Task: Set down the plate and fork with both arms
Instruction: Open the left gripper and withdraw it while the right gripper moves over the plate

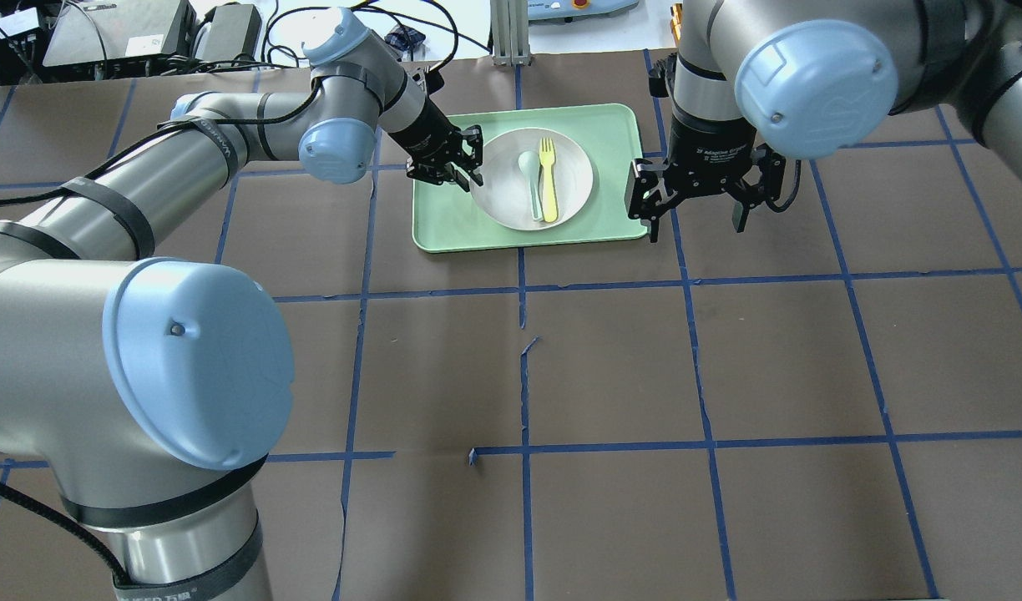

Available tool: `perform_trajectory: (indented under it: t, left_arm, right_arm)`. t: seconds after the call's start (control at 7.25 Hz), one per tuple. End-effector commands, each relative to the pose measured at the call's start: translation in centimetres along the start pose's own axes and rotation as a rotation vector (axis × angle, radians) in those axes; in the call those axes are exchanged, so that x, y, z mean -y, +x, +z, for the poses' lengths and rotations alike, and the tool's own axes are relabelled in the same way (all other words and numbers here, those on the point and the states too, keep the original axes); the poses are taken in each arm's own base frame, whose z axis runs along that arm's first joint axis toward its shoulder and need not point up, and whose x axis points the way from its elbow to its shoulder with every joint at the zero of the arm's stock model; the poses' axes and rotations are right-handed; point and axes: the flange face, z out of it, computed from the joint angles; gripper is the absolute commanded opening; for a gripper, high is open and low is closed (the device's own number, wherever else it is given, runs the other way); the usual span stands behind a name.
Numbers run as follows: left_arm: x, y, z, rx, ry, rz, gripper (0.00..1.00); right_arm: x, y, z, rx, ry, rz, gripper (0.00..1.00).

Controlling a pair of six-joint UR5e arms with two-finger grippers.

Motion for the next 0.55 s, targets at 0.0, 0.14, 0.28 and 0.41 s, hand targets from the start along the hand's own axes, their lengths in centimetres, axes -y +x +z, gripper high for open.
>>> perform_trajectory:
  t: [0.0, 0.14, 0.28, 0.41]
  left_arm:
    - [-1.0, 0.9, -3.8, 0.024, 0.041, -0.002, 1.0]
    - [-2.0, 0.4, -5.7, 0.108, 0.051, 0.003, 1.0]
    - [-3.8, -0.5, -7.3, 0.201, 0.053, -0.005, 1.0]
    - [-5.5, -1.4, -9.5, 0.217, 0.031, 0.027, 1.0]
  right_arm:
    - [3.6, -0.5, 0.8, 0.021, 0.11, 0.011, 1.0]
    - [6.0, -1.0, 1.7, 0.035, 0.166, 0.015, 1.0]
    - [7.5, -1.6, 1.0, 0.089, 0.199, 0.018, 1.0]
    - [10.3, -2.8, 1.0, 0.134, 0.238, 0.008, 1.0]
